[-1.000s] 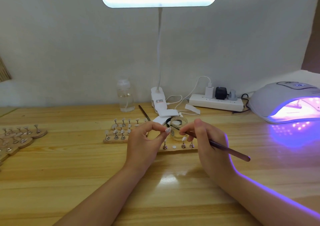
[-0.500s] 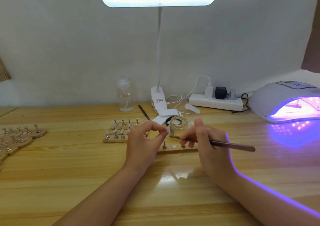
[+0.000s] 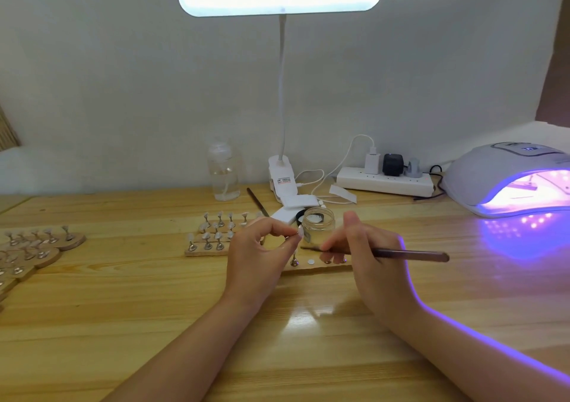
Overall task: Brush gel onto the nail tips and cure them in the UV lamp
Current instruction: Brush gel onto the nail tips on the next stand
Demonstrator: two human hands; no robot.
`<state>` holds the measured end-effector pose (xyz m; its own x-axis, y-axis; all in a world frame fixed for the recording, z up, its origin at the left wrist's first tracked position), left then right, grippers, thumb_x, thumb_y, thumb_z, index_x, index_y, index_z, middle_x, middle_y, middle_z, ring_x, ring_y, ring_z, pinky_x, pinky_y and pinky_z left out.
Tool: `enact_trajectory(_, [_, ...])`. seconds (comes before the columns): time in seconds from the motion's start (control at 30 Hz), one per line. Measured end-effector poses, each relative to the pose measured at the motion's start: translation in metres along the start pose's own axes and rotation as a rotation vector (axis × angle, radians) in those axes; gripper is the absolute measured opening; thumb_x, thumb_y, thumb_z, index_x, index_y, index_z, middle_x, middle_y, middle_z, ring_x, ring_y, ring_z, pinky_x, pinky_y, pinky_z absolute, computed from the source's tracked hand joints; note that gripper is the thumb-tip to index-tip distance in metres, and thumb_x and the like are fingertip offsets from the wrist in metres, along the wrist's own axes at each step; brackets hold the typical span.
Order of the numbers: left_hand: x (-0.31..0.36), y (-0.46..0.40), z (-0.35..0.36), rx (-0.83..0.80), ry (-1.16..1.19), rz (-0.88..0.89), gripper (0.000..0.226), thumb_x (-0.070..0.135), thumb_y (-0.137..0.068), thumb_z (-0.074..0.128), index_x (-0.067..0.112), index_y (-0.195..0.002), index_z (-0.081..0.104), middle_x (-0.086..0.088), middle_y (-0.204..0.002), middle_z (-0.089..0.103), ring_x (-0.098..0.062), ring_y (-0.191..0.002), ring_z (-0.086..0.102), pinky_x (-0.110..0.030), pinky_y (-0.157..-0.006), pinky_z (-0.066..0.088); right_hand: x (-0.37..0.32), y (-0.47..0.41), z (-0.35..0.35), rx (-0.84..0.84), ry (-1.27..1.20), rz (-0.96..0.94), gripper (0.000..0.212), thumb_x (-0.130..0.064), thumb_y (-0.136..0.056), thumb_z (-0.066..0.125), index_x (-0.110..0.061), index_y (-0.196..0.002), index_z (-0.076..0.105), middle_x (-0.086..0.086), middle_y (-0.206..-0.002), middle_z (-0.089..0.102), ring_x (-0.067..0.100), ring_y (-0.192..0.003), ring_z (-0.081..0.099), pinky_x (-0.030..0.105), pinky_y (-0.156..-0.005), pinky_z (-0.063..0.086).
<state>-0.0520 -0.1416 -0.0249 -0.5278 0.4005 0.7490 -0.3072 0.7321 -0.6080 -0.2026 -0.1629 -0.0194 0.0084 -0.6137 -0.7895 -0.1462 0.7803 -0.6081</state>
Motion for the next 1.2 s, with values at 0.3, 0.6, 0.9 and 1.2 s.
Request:
enact_trajectory(0.3, [-0.0006, 0.0001, 0.0006, 0.005, -0.015, 0.007, 0.024, 0.011, -0.071, 0.075, 0.030, -0.063, 0.063, 0.006, -0.067, 0.065, -0.001, -0.073, 0.057, -0.001, -0.073, 0.033, -0.0004, -0.0021, -0.0012, 0.009, -0.020, -0.020, 0.037, -0.040, -0.087, 0.044, -0.023, -0.063, 0.067, -0.004, -0.059, 0.066, 0.005, -0.055, 0.060, 0.015, -0.055, 0.045])
enact_trajectory(0.6, [-0.0034, 0.0000, 0.0008, 0.002, -0.023, 0.004, 0.024, 0.010, -0.071, 0.075, 0.029, -0.063, 0.063, 0.006, -0.068, 0.065, -0.009, -0.077, 0.060, -0.008, -0.075, 0.038, -0.0031, -0.0019, -0.0003, 0.008, 0.006, -0.033, 0.040, -0.045, -0.092, 0.047, -0.024, -0.064, 0.067, -0.002, -0.060, 0.067, 0.008, -0.056, 0.061, 0.021, -0.056, 0.049])
enact_trajectory(0.9, [-0.0025, 0.0002, 0.0001, 0.004, -0.024, 0.017, 0.020, 0.011, -0.071, 0.075, 0.027, -0.065, 0.064, 0.005, -0.069, 0.065, -0.012, -0.078, 0.060, -0.009, -0.075, 0.039, -0.0029, -0.0019, -0.0014, 0.014, 0.004, -0.041, 0.038, -0.047, -0.088, 0.046, -0.025, -0.064, 0.066, -0.002, -0.059, 0.066, 0.006, -0.054, 0.059, 0.017, -0.054, 0.046])
enact_trajectory(1.2, [-0.0025, 0.0002, 0.0002, -0.011, -0.054, 0.020, 0.018, 0.008, -0.072, 0.074, 0.023, -0.066, 0.065, 0.006, -0.069, 0.065, -0.007, -0.077, 0.058, -0.011, -0.075, 0.040, -0.0030, -0.0012, -0.0011, 0.023, 0.041, -0.068, 0.037, -0.045, -0.088, 0.043, -0.025, -0.067, 0.066, -0.005, -0.064, 0.067, 0.004, -0.057, 0.061, 0.012, -0.055, 0.045])
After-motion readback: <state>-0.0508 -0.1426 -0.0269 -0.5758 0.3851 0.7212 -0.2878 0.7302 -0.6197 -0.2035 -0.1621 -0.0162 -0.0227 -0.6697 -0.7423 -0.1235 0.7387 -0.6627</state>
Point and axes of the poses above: each hand's wrist, its own y-axis away from the middle knuckle, its own z-axis out of the palm, x = y × z, the point moved 5 cm from there along -y, towards the middle knuckle
